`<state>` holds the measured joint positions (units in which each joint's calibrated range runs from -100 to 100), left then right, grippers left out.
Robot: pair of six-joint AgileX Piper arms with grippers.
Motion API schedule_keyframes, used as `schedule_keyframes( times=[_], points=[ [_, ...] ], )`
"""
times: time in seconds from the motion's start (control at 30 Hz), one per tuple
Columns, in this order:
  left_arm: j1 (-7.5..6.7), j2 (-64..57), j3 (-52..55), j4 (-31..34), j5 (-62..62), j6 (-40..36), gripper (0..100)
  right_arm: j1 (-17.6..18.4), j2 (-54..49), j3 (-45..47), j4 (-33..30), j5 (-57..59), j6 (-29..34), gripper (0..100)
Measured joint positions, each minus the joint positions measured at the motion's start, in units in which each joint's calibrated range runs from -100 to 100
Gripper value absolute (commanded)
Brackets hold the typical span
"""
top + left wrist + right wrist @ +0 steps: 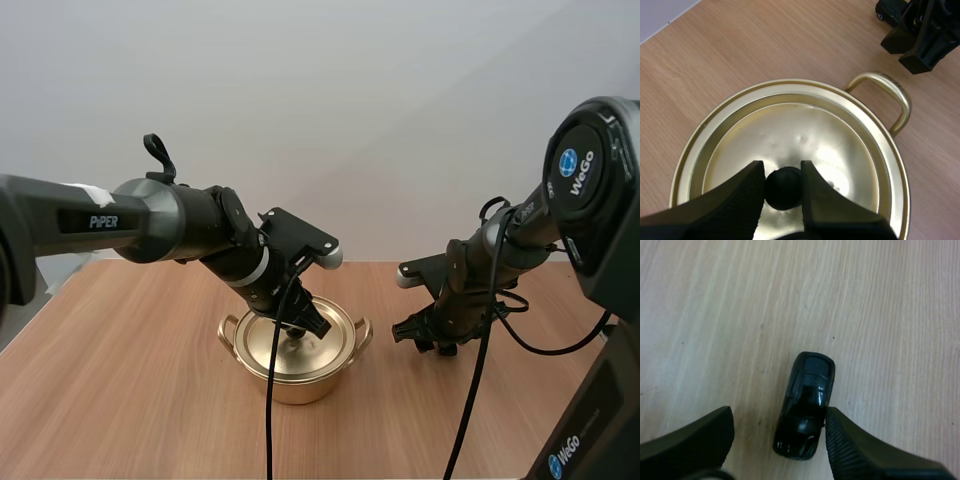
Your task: Open the pot, put the car inside, and close it
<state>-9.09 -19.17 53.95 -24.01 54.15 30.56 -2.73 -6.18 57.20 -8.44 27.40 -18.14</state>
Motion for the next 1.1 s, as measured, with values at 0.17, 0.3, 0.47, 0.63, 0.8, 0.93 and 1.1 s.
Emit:
schedule_keyframes(
  times=[0.17, 0.3, 0.47, 0.63, 0.8, 0.93, 1.1],
  points=[
    [0.0, 0.0, 0.0, 0.0, 0.2, 0.0, 29, -2.59, 0.07, -1.42, 0.0, -0.33, 2.27, 85],
    [0.0, 0.0, 0.0, 0.0, 1.08, 0.0, 29, -4.12, 0.41, -1.42, -0.11, 0.13, 1.05, 78],
    [0.0, 0.0, 0.0, 0.0, 1.3, 0.0, 29, -4.12, 1.94, -1.42, 0.53, 0.56, -0.31, 78],
    [0.0, 0.0, 0.0, 0.0, 1.48, 0.0, 29, -4.12, 4.81, -1.54, 3.92, -0.28, -2.74, 70],
    [0.0, 0.0, 0.0, 0.0, 1.48, 0.0, 29, -4.12, 6.03, -1.66, 6.43, -2.17, -4.0, 3],
    [0.0, 0.0, 0.0, 0.0, 1.67, 0.0, 28, -4.12, 5.5, -1.56, 6.69, -2.39, -4.0, 0],
    [0.0, -0.64, -0.11, 0.78, 1.8, -0.82, 0, -4.12, 3.76, -1.41, 6.58, -1.8, -4.0, 0]
  ],
)
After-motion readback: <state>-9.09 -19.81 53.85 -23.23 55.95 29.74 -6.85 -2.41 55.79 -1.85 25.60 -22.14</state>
